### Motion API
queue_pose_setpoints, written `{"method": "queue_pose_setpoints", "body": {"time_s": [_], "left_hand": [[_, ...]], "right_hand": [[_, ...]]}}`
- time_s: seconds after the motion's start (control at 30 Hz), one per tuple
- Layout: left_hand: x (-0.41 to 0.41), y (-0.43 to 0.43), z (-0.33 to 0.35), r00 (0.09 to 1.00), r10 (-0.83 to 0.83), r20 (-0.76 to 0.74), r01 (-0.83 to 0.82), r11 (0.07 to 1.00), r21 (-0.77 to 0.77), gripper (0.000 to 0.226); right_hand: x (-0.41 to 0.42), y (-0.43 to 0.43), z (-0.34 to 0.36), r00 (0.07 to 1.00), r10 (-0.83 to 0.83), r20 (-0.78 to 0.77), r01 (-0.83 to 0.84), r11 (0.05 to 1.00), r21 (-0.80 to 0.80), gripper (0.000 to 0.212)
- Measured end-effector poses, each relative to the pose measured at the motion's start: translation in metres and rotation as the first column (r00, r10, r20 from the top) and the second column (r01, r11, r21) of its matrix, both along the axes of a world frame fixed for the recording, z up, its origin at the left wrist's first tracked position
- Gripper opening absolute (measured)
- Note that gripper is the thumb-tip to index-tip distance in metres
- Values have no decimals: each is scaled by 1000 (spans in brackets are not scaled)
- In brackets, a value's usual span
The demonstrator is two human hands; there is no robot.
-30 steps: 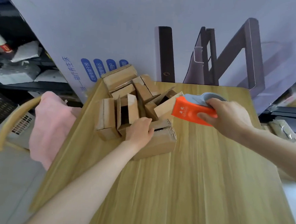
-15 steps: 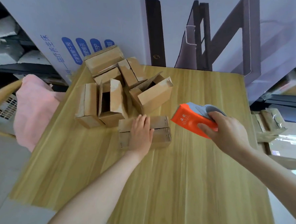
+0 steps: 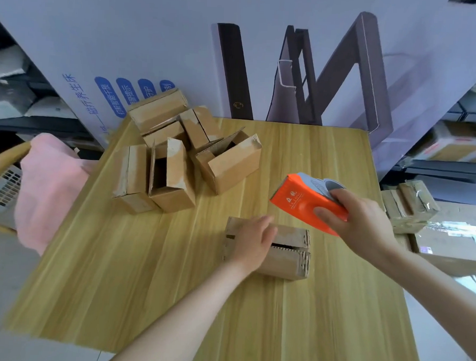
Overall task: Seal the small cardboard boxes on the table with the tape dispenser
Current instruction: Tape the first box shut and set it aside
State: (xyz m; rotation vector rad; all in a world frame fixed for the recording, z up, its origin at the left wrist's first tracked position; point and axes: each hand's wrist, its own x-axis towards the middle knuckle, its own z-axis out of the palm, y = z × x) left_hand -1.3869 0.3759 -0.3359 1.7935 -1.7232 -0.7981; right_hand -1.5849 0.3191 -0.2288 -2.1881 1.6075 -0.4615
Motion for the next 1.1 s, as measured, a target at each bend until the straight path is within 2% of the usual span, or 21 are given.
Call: {"method": "queue_pose_setpoints", "body": {"time_s": [0.07, 0.13, 0.2, 0.27, 0.47, 0.63, 0.7, 0.93, 1.1], "left_hand": [[12, -9, 33, 953, 182, -242, -165, 982, 87, 39], [23, -16, 68, 798, 297, -524, -209, 952, 222, 42], [33, -20, 97, 683, 319, -657, -145, 941, 306, 44], [39, -21, 122, 643, 296, -707, -80, 943, 323, 43], [41, -18, 165, 653, 172, -738, 5, 973, 231, 46], [40, -17, 173, 713, 190, -675, -88, 979, 183, 12], [41, -17, 174, 727, 202, -656, -118, 978, 171, 7], [40, -23, 181, 754, 218, -620, -144, 975, 167, 10], [35, -30, 185, 708, 269, -653, -141, 960, 243, 13]], "right_hand": [[-4, 3, 12, 997, -10, 74, 9, 1000, 14, 25], [-8, 6, 24, 986, -15, 166, 11, 1000, 26, 20], [-10, 10, 35, 978, 0, 210, -5, 1000, 25, 19], [-10, 14, 45, 976, 18, 217, -23, 999, 23, 19], [-5, 18, 62, 975, 42, 219, -49, 998, 26, 15], [2, 19, 66, 979, 66, 195, -76, 996, 41, 17], [4, 18, 66, 983, 68, 171, -76, 996, 42, 17], [6, 14, 68, 989, 58, 137, -60, 998, 17, 20], [7, 11, 73, 986, 64, 155, -68, 998, 19, 22]]}}
